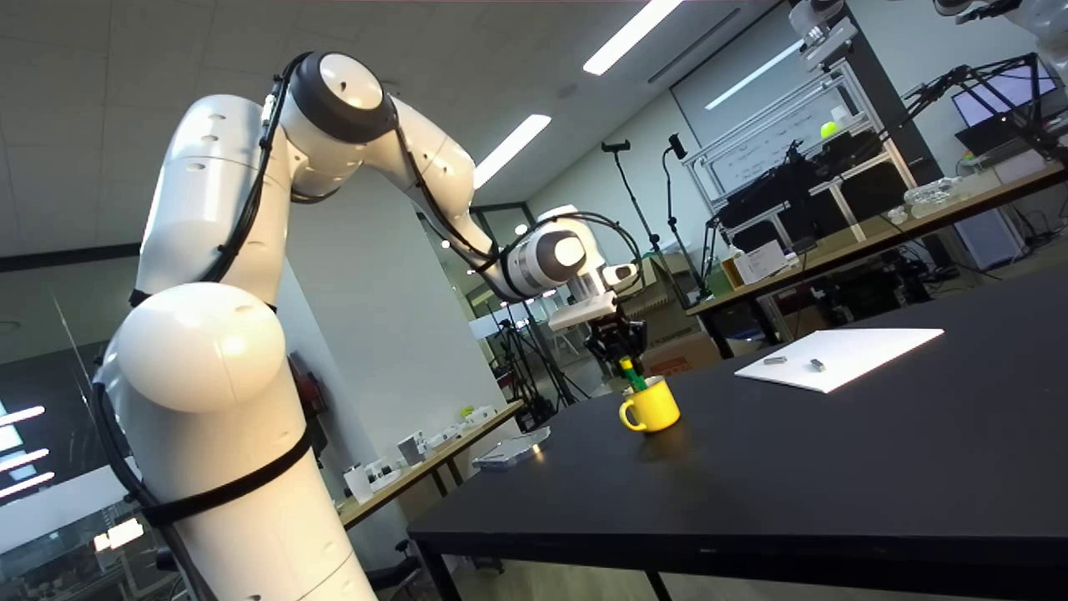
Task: Take the paper glue from the cup and place it on the table afterward return it to the cup
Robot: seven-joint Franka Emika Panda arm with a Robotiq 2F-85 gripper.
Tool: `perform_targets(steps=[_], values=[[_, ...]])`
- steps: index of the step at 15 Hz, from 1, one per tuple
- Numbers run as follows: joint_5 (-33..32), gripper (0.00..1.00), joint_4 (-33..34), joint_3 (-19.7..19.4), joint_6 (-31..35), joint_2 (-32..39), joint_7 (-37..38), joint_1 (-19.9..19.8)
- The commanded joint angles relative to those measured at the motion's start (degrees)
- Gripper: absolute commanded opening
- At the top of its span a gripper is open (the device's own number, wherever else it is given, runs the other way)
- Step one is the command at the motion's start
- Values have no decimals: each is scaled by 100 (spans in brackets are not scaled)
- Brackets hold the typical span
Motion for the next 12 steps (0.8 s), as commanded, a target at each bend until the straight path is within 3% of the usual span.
perform_targets(steps=[1, 4, 5, 6, 12], values=[[-171, 9, 241, -52, -235, 128, 142, 49], [-229, 9, 286, -54, -280, 169, 149, 49], [-237, 59, 296, -57, -294, 175, 145, 46], [-240, 60, 295, -59, -300, 174, 141, 41], [-227, 98, 336, -43, -424, 39, 79, -8]])
